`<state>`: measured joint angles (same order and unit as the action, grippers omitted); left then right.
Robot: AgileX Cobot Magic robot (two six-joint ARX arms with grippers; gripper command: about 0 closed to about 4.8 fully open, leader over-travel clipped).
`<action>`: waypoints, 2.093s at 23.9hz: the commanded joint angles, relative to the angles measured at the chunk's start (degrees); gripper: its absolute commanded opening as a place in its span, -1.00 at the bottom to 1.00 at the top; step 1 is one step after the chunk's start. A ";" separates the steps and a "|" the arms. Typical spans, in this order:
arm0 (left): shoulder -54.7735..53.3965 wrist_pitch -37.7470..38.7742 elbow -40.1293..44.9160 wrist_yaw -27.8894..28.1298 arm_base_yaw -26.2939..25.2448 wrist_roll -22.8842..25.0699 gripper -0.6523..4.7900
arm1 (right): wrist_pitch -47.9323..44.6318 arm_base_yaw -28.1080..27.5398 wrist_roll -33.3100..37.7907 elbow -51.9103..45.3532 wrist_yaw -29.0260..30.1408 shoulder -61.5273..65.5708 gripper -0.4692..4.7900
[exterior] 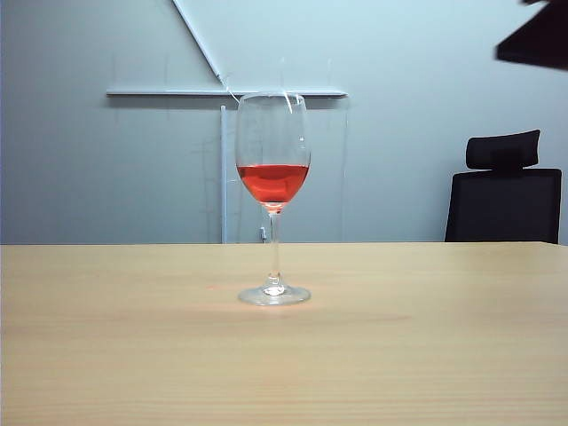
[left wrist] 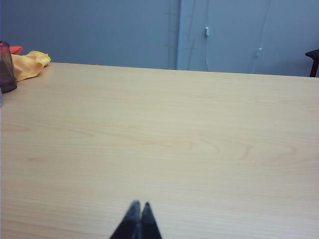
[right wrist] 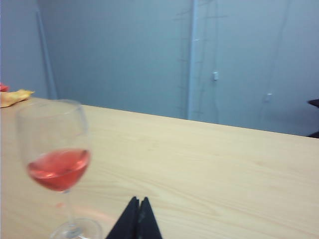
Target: Gently pick up the goblet, rotate it counterclockwise for two full turns (viewing from above), and then place it back on the table.
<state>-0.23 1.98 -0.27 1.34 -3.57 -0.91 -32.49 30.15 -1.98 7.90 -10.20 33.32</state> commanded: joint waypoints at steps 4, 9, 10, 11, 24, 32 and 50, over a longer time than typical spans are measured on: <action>-0.11 -0.74 -0.24 -0.09 -0.07 0.07 -0.78 | 16.00 -10.78 0.63 -0.90 14.16 -13.40 -0.84; -0.11 -0.70 -0.24 -0.09 -0.07 0.04 -0.78 | 17.11 -21.59 4.81 -6.47 19.26 -24.55 -0.84; -0.11 -0.72 -0.24 -0.07 -0.07 0.04 -0.78 | 17.35 -22.58 4.94 -7.52 18.88 -26.38 -0.84; -0.11 -0.74 -0.24 -0.04 -0.07 0.04 -0.78 | 18.64 -23.26 4.92 -7.85 18.73 -27.69 -0.84; -0.11 -0.77 -0.24 -0.09 -0.09 0.04 -0.78 | 29.03 -25.81 4.52 -7.85 6.67 -33.38 -0.84; -0.11 -0.74 -0.24 -0.09 -0.09 0.04 -0.78 | 29.18 -29.40 4.50 -7.85 10.16 -33.38 -0.84; -0.11 -0.74 -0.24 -0.09 -0.09 0.04 -0.78 | 29.29 -30.34 4.52 -7.85 10.16 -33.38 -0.84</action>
<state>-0.25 1.98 -0.30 1.30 -3.53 -0.93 -2.17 -0.19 2.57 0.30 0.05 0.05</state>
